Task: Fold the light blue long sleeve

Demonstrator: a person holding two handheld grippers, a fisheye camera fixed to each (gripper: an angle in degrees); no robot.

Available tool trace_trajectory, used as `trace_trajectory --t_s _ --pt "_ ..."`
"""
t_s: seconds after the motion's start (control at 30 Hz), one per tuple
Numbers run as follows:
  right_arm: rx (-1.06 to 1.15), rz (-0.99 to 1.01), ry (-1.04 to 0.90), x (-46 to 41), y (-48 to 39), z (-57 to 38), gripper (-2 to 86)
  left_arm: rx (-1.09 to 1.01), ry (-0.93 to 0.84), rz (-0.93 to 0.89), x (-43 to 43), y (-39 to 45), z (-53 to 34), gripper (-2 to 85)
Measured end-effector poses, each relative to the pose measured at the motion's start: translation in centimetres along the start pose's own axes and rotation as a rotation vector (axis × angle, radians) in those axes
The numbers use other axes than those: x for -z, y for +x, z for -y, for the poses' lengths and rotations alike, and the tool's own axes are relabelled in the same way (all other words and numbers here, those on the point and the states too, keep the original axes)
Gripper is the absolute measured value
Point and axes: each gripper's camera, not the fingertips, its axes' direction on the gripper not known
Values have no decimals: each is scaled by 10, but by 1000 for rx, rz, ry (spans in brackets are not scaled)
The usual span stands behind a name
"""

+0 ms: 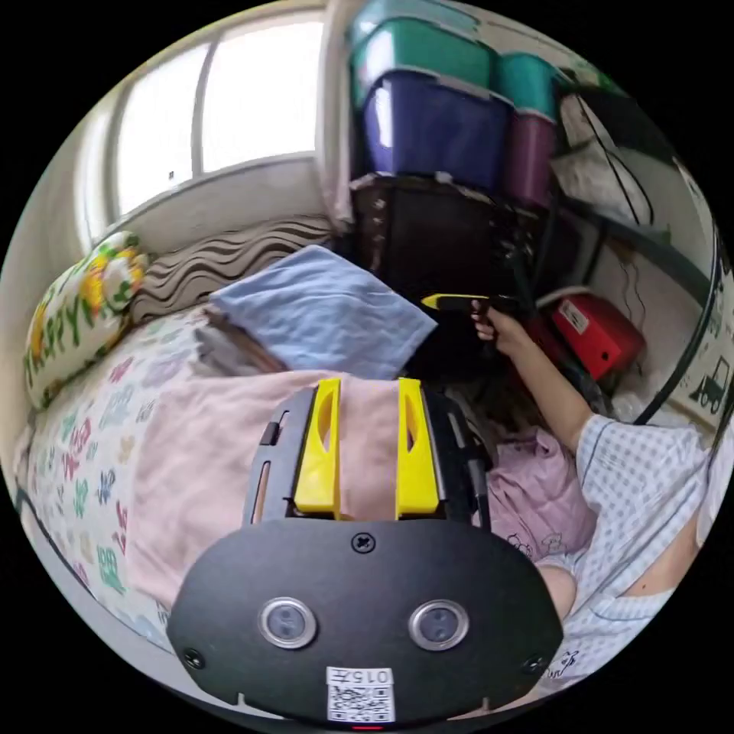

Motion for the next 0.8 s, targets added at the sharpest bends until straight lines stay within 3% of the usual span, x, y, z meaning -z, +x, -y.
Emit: trace_trajectory --t_s 0.2,0.3,0.37,0.43,0.53,0.8 --pt "43 293 -103 3 19 -26 122 -214 -358 146 -116 78 88 115" --pt "81 332 -106 7 7 -24 90 -253 -438 350 -140 89 90 83" --pt "100 320 -76 17 -3 -23 48 -229 -422 359 -129 88 87 56" --pt "104 369 6 35 -12 -22 32 -205 -365 354 -107 84 82 36" --pt "102 420 175 79 -33 -12 16 -127 -127 374 -29 76 70 21" --pt "295 434 628 259 -169 10 -5 98 453 299 243 66 18 9"
